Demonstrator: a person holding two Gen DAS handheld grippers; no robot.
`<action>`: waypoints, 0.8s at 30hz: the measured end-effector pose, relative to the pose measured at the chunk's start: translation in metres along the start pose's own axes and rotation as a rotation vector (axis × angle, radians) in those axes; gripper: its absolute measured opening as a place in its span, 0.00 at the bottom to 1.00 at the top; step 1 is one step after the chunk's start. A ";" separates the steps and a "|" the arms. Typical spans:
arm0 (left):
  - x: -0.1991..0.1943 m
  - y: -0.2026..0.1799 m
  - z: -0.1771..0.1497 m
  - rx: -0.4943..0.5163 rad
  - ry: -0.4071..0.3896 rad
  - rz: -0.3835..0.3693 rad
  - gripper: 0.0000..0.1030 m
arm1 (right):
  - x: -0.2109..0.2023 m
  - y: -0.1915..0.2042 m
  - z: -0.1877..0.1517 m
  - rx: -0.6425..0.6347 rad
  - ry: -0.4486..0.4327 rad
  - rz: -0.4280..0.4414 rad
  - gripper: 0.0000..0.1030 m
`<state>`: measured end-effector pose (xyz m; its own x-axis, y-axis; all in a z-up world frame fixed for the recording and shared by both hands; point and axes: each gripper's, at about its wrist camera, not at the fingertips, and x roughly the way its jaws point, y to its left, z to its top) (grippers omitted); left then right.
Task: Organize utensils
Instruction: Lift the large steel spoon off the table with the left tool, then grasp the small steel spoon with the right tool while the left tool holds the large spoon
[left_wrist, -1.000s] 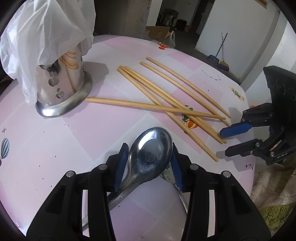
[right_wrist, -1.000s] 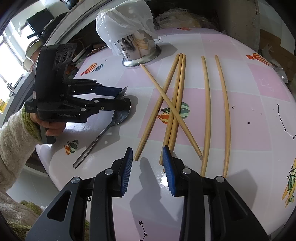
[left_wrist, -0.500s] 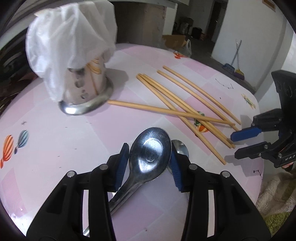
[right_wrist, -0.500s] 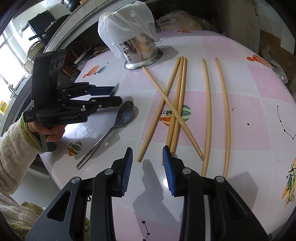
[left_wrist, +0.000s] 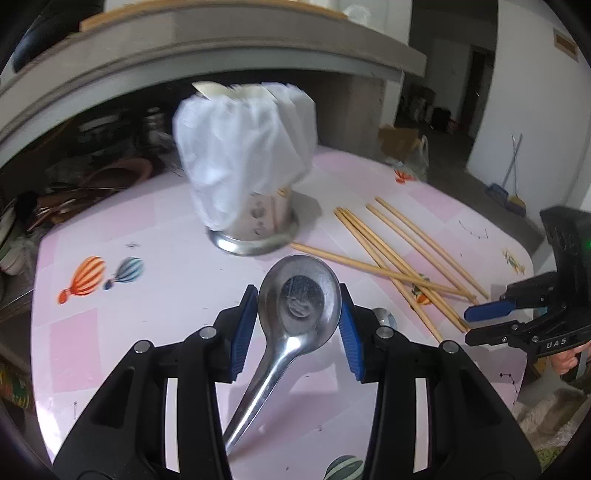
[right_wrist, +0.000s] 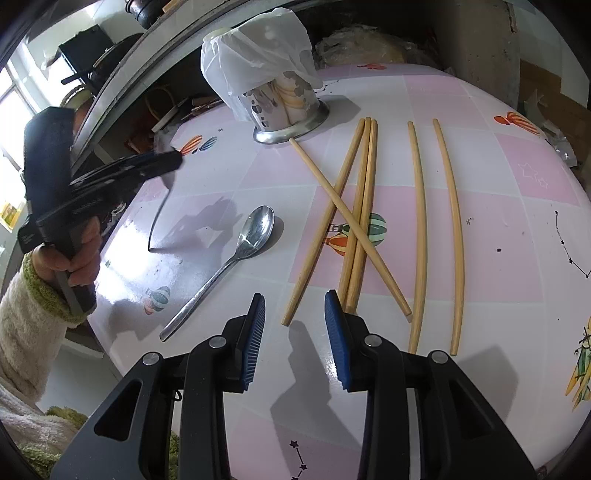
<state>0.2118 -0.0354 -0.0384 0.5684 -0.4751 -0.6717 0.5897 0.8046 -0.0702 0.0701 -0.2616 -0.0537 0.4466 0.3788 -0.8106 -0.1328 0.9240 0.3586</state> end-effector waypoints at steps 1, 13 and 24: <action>-0.006 0.003 0.000 -0.011 -0.013 0.006 0.39 | 0.000 0.000 0.000 0.003 -0.003 0.006 0.32; -0.052 0.028 -0.011 -0.142 -0.113 0.053 0.39 | 0.014 0.010 0.018 0.028 -0.024 0.123 0.32; -0.057 0.034 -0.016 -0.158 -0.121 0.070 0.39 | 0.048 0.019 0.047 0.001 -0.025 0.097 0.32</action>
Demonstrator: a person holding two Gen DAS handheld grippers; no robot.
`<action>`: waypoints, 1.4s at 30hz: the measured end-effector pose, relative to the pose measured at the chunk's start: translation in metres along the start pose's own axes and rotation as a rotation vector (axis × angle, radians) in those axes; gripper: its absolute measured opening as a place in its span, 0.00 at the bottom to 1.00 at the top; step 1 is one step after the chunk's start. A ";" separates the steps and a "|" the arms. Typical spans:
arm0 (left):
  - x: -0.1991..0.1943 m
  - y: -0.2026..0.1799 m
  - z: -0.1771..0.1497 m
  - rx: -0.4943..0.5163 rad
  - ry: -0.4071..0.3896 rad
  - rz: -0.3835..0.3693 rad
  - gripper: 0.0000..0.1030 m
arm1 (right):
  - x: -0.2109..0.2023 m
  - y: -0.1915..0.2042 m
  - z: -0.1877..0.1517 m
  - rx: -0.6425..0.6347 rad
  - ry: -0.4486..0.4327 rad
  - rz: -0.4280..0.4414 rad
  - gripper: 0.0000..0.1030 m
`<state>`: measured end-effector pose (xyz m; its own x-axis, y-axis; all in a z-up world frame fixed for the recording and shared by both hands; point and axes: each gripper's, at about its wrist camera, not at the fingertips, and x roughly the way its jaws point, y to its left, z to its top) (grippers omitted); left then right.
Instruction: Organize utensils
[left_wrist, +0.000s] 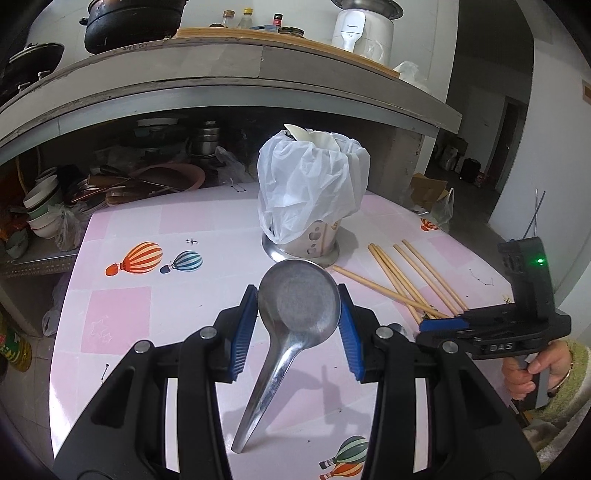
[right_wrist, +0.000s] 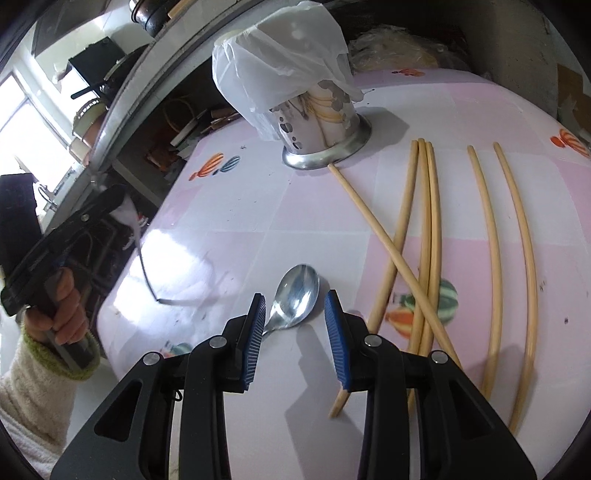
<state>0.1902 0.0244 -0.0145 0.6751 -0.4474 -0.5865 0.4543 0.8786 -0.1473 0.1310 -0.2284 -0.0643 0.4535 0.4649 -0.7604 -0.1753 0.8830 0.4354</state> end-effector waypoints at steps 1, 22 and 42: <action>0.000 0.000 0.000 -0.001 -0.001 -0.001 0.39 | 0.003 0.000 0.001 -0.003 0.003 -0.006 0.32; 0.002 0.004 -0.001 -0.011 0.006 -0.009 0.33 | 0.027 0.000 0.004 -0.041 0.010 -0.036 0.10; 0.054 -0.030 -0.038 0.087 0.204 -0.092 0.59 | -0.003 -0.001 -0.006 -0.048 -0.035 -0.025 0.05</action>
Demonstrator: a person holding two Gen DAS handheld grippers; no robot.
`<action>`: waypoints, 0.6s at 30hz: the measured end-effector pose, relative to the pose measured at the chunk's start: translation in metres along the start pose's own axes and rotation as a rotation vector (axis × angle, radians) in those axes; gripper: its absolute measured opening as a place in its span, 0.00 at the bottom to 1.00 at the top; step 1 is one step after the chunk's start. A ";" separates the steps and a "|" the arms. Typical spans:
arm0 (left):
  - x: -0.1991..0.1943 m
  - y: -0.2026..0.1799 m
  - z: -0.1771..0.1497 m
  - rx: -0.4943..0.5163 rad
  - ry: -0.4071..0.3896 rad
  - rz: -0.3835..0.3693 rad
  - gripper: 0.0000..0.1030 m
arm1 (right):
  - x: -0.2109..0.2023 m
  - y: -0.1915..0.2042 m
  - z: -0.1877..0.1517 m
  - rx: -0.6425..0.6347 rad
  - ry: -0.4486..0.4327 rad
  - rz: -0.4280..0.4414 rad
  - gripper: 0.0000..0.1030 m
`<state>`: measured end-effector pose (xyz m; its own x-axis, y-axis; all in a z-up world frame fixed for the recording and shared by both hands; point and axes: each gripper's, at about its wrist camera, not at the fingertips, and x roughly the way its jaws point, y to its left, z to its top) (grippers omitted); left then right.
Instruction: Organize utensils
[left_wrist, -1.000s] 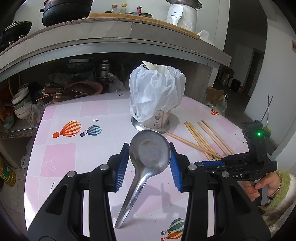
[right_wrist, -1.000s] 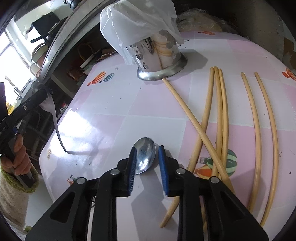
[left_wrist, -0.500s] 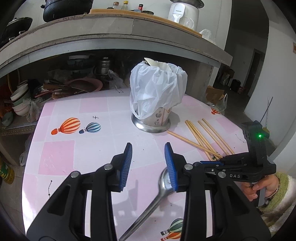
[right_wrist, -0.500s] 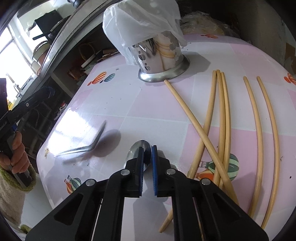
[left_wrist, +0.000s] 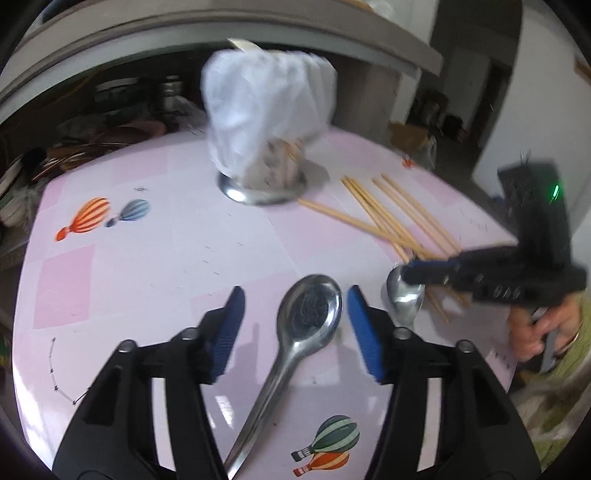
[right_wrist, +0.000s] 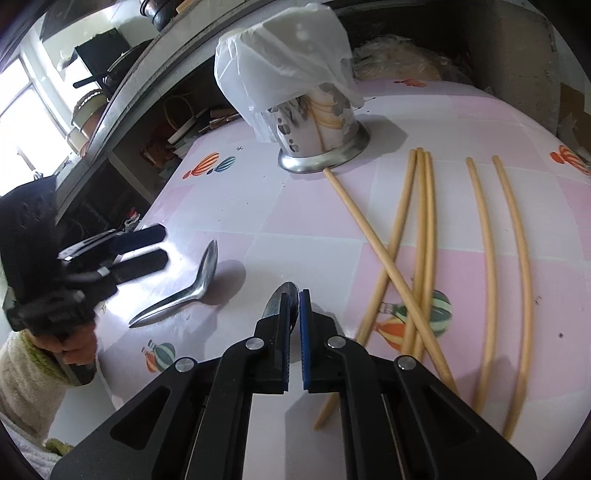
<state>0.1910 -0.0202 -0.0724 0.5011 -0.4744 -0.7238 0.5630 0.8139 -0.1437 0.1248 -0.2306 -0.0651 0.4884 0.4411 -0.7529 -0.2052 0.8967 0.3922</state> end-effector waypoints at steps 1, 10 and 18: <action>0.005 -0.003 -0.001 0.021 0.013 -0.002 0.62 | -0.004 -0.001 -0.002 0.001 -0.003 -0.003 0.05; 0.044 -0.017 0.003 0.182 0.119 0.013 0.67 | -0.016 -0.007 -0.008 0.008 -0.014 -0.012 0.04; 0.063 -0.015 0.007 0.224 0.180 0.002 0.67 | -0.016 -0.007 -0.009 0.010 -0.012 -0.008 0.04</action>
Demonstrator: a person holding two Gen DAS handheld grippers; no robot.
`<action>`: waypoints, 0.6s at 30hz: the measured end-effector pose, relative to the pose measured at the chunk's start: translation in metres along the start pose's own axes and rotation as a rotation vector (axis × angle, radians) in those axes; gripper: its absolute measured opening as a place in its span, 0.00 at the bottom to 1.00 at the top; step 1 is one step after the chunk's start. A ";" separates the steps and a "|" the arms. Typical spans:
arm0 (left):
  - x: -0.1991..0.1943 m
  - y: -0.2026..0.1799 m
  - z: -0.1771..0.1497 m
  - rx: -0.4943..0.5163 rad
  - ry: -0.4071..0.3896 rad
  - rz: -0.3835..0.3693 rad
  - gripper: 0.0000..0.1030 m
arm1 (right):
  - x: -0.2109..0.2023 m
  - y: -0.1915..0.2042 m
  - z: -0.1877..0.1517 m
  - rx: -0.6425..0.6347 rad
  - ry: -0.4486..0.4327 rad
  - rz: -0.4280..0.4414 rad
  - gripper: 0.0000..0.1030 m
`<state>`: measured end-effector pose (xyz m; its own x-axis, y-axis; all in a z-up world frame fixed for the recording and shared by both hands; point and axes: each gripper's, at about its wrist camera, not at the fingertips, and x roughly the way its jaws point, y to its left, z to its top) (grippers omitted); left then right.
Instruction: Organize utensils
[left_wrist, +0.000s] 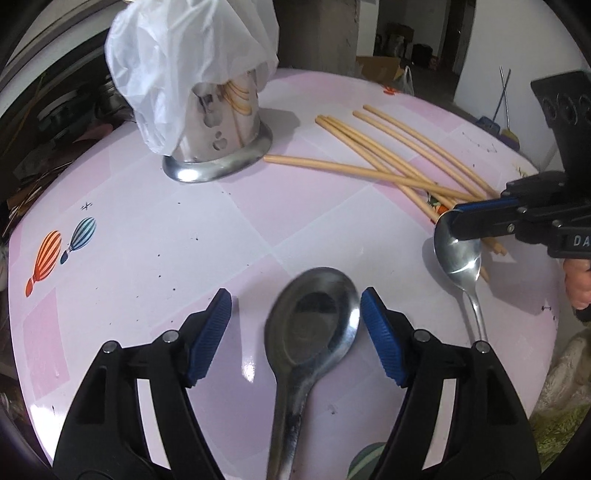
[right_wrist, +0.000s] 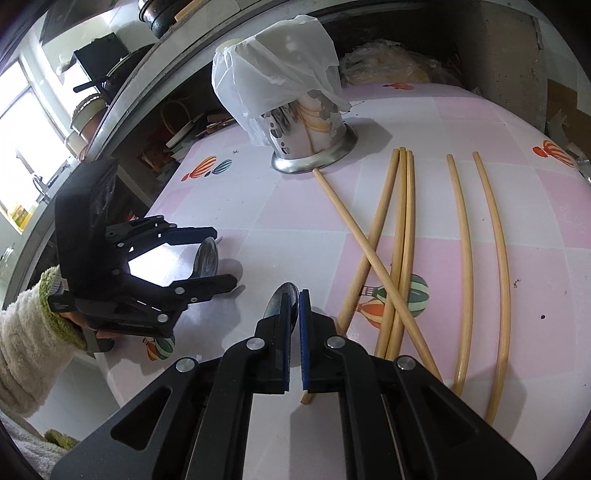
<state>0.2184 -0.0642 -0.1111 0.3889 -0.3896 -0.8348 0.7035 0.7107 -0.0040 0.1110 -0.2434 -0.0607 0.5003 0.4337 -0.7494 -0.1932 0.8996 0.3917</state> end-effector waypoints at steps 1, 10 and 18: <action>0.001 -0.001 0.000 0.005 0.000 0.002 0.67 | 0.000 0.000 0.000 0.001 0.000 0.001 0.04; 0.003 -0.005 0.003 0.013 -0.021 -0.001 0.59 | 0.002 -0.001 0.001 0.011 0.004 0.003 0.04; 0.001 -0.006 0.003 0.010 -0.036 0.010 0.43 | 0.002 -0.001 0.002 0.014 0.005 0.003 0.04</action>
<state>0.2162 -0.0703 -0.1105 0.4171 -0.4034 -0.8144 0.7052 0.7090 0.0100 0.1140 -0.2438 -0.0619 0.4958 0.4367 -0.7506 -0.1827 0.8975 0.4014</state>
